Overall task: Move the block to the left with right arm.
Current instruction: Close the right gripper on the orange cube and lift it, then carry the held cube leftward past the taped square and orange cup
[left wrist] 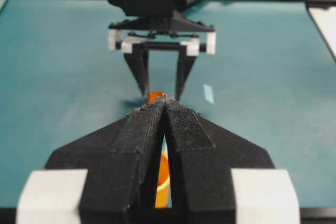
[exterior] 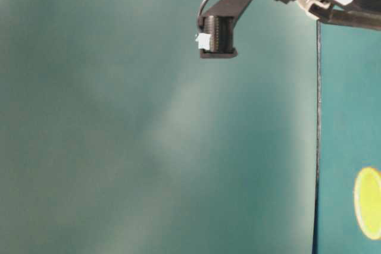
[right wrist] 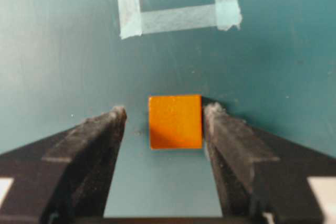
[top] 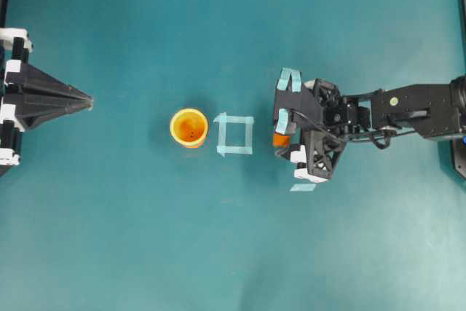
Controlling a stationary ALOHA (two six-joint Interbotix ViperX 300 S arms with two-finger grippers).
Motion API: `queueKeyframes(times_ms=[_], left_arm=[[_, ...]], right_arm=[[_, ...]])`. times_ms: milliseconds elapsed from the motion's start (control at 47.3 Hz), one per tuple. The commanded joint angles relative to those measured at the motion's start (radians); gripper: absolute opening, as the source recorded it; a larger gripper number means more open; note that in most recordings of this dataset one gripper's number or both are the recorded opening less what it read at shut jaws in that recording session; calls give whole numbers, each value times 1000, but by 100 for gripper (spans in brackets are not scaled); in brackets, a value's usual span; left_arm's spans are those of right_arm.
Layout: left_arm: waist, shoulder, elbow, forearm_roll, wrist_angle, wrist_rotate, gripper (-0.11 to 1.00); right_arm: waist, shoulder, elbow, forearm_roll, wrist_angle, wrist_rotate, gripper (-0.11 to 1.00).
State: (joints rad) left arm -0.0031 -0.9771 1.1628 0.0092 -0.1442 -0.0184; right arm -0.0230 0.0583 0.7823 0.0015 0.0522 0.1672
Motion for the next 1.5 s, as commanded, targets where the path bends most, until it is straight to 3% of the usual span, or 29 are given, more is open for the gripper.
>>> queueKeyframes(times_ms=[0,211,381,951,1311,1480], left_arm=[[2,-2,-29,2,-2,-2,0],[2,-12,-32,2,12,-2,0],[2,-12,-34,2,17,-2,0],[2,-14,-35,2,17,-2,0],[2,-14,-35,2,17,-2,0],[2,-14,-37,2,17,-2,0]], right_arm=[[5,-8,-9,3,-11,3,61],[6,-8,-8,2,-11,3,57],[5,-14,-17,2,0,3,40],[5,-276,-72,0,235,2,40],[5,-353,-101,-2,245,-6,40],[5,-339,-140,-35,241,-12,40]])
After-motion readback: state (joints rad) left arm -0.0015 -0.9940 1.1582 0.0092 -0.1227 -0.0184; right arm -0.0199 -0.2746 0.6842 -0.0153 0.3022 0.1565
